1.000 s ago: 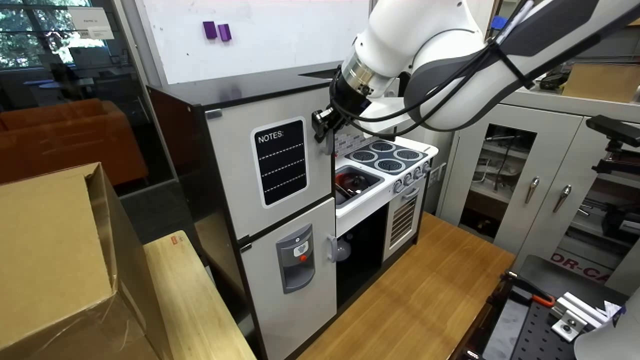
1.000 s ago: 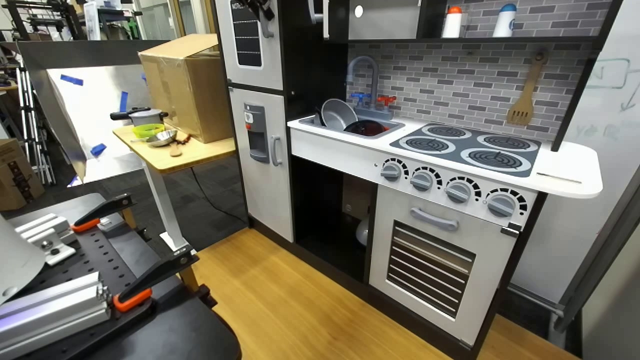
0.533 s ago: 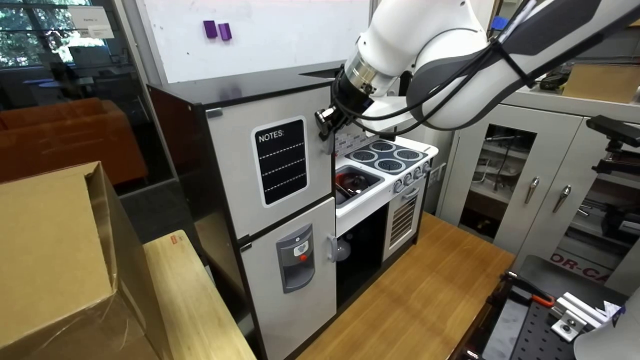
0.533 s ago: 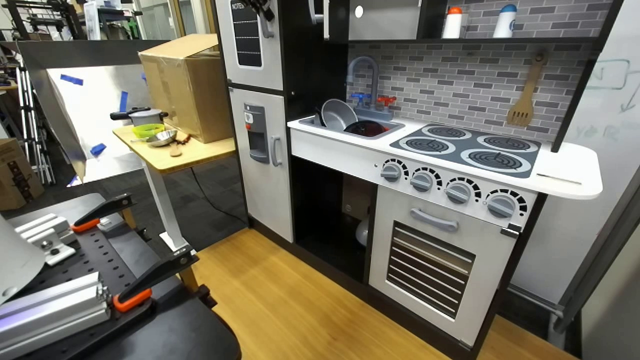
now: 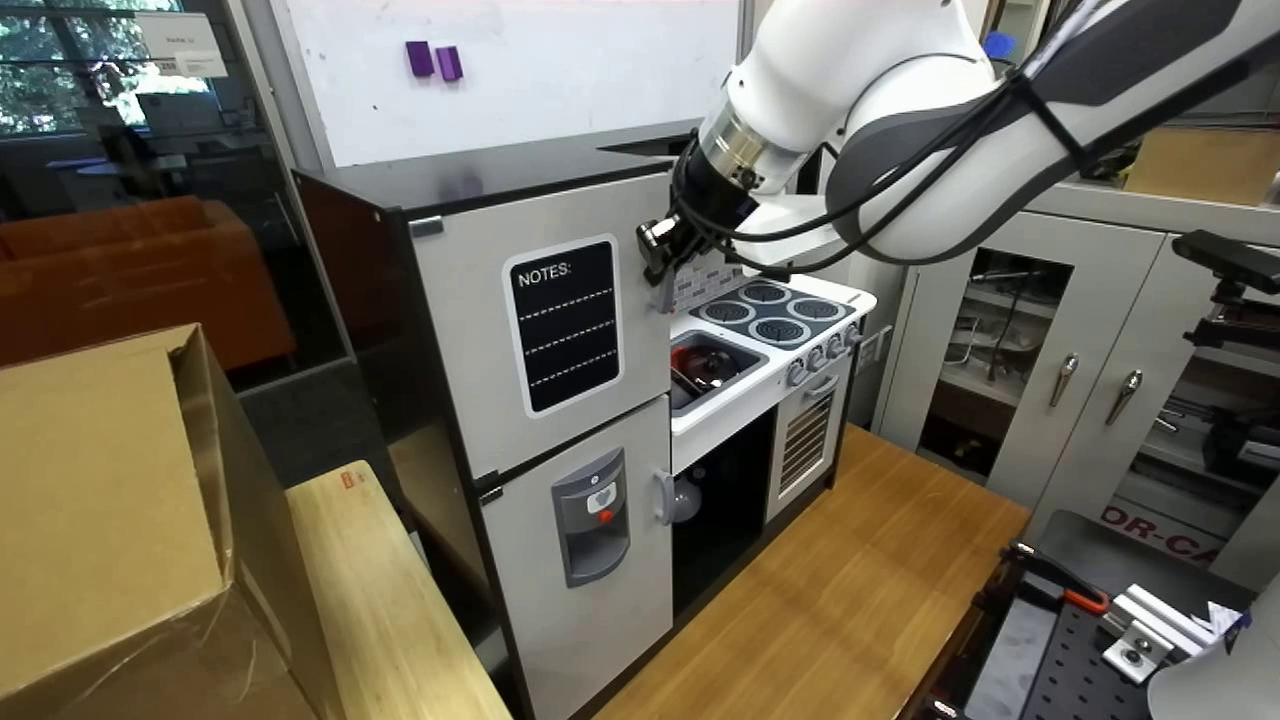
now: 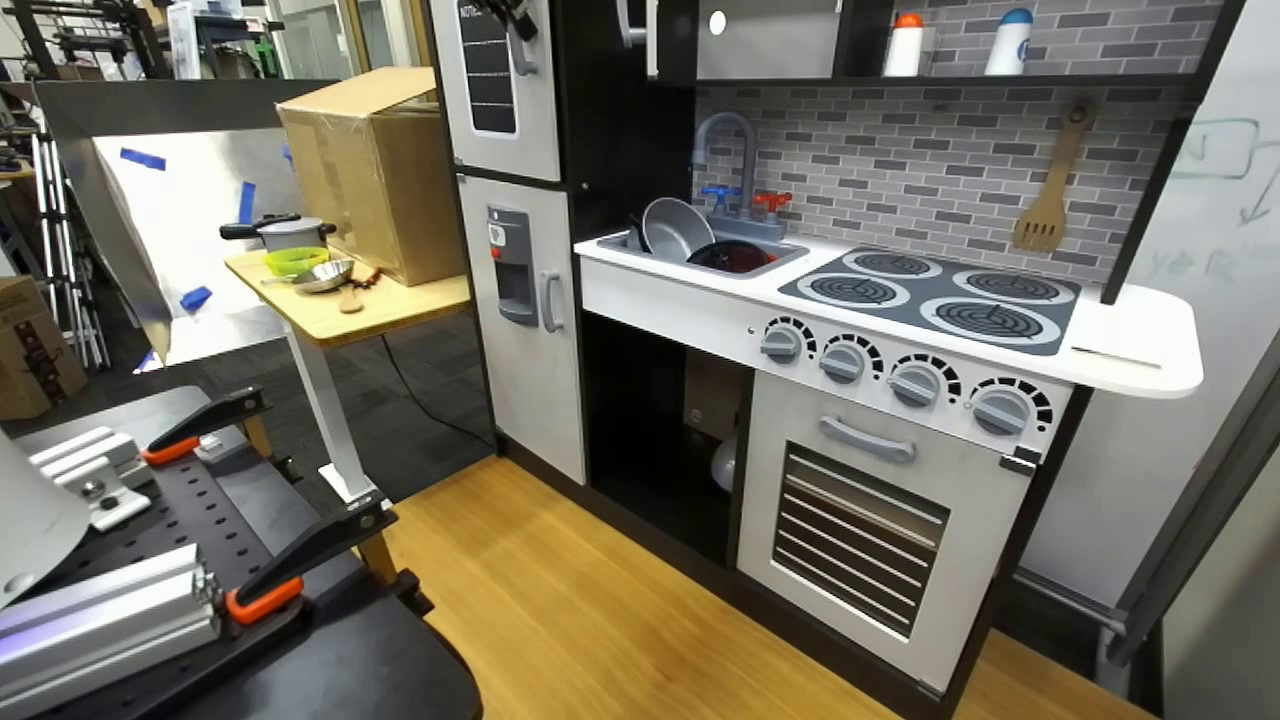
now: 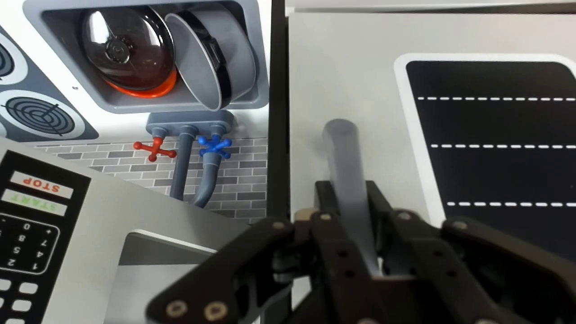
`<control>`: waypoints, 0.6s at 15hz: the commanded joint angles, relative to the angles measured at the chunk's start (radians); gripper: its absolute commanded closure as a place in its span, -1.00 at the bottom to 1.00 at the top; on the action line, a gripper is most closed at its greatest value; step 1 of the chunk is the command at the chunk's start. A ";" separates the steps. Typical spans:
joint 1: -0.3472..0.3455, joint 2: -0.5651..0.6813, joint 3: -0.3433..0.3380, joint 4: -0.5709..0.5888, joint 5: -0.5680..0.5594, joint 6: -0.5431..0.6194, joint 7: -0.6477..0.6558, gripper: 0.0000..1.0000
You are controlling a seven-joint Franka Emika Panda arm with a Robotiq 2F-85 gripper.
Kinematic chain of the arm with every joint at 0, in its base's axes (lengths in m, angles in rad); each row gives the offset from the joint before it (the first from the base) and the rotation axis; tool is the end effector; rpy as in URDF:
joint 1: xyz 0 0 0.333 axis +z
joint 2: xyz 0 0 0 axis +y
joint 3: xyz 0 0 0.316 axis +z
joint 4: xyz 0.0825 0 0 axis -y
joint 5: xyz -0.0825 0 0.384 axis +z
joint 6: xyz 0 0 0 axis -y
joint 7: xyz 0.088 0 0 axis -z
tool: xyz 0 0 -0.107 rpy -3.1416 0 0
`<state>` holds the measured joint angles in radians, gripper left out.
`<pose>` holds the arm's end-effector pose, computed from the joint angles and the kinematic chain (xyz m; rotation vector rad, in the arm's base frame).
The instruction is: Open the cabinet door on the top left
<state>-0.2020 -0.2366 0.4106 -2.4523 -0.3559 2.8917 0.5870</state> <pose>0.4823 0.1293 0.4514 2.9330 -0.0591 1.0617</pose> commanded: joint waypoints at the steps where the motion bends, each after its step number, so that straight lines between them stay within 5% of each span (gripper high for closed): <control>1: 0.092 -0.101 -0.026 -0.080 0.103 0.000 -0.047 0.91; 9: 0.256 -0.317 -0.036 -0.216 0.241 -0.119 -0.055 0.91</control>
<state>-0.0164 -0.4995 0.3865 -2.6463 -0.1734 2.7774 0.5761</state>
